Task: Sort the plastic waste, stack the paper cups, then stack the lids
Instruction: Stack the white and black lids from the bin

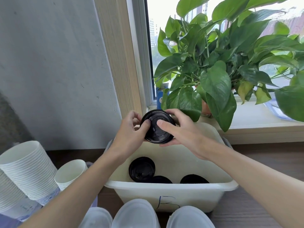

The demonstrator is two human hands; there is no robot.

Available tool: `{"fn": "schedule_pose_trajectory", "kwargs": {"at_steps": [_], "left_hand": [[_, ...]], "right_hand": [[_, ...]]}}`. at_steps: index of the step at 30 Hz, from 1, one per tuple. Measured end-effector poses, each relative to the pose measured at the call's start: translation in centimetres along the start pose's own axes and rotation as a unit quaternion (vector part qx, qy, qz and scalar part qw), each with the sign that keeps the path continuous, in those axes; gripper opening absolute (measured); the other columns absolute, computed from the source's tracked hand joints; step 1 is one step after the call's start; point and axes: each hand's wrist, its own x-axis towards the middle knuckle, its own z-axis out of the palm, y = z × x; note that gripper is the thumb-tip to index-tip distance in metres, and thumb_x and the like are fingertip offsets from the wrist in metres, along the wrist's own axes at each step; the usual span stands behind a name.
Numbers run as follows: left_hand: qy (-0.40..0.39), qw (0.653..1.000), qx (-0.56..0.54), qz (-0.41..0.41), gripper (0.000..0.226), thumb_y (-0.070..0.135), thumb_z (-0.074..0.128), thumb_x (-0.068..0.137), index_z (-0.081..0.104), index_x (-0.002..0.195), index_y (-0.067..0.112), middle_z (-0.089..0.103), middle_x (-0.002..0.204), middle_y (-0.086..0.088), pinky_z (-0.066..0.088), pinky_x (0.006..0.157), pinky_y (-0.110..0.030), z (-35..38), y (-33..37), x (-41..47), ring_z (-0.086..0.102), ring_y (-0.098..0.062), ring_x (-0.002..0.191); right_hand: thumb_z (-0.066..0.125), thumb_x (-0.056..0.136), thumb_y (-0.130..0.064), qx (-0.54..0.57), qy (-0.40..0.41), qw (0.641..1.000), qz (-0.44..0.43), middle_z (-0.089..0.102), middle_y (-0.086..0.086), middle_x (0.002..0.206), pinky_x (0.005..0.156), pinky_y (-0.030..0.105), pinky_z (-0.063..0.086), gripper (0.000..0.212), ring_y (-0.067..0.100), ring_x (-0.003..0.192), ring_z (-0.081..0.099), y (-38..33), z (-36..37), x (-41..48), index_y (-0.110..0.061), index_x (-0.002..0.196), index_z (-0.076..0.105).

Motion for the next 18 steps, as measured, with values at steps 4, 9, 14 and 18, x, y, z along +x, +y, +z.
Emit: {"fn": "schedule_pose_trajectory", "kwargs": {"at_steps": [4, 9, 14, 18], "left_hand": [[-0.065, 0.997, -0.022, -0.028, 0.051, 0.054, 0.070, 0.081, 0.058, 0.124, 0.029, 0.072, 0.115, 0.003, 0.058, 0.091, -0.041, 0.00, -0.58, 0.11, 0.071, -0.014, 0.103], [-0.075, 0.997, 0.015, 0.019, 0.027, 0.032, 0.071, 0.092, 0.070, 0.116, 0.021, 0.078, 0.098, 0.005, 0.054, 0.086, -0.027, 0.15, -0.28, -0.03, 0.073, -0.009, 0.094], [-0.060, 0.997, 0.033, 0.040, 0.027, 0.030, 0.074, 0.090, 0.071, 0.112, 0.014, 0.078, 0.094, 0.000, 0.057, 0.075, -0.024, 0.18, -0.31, 0.08, 0.074, -0.012, 0.086], [-0.048, 0.997, 0.025, 0.048, 0.022, 0.028, 0.070, 0.093, 0.070, 0.111, 0.014, 0.077, 0.094, 0.001, 0.055, 0.071, -0.018, 0.31, -0.15, 0.22, 0.072, -0.008, 0.084]], "right_hand": [[0.060, 0.093, -0.010, -0.009, 0.023, 0.999, -0.027, 0.061, 0.011, 0.114, 0.069, 0.041, 0.062, 0.026, 0.018, 0.093, 0.069, -0.04, 0.02, 0.14, -0.022, 0.116, 0.055], [0.058, 0.095, -0.014, -0.071, 0.011, 0.995, -0.069, 0.064, 0.010, 0.108, 0.056, 0.018, 0.054, 0.028, -0.002, 0.073, 0.065, 0.07, 0.12, -0.04, -0.019, 0.123, 0.052], [0.056, 0.096, -0.010, -0.084, -0.003, 0.992, -0.092, 0.064, 0.012, 0.100, 0.052, 0.015, 0.051, 0.022, -0.005, 0.065, 0.064, 0.01, 0.04, -0.01, -0.018, 0.116, 0.053], [0.054, 0.097, -0.010, -0.071, -0.006, 0.993, -0.092, 0.061, 0.020, 0.109, 0.054, 0.019, 0.053, 0.020, -0.002, 0.069, 0.066, 0.05, -0.08, 0.02, -0.016, 0.116, 0.050]]}}
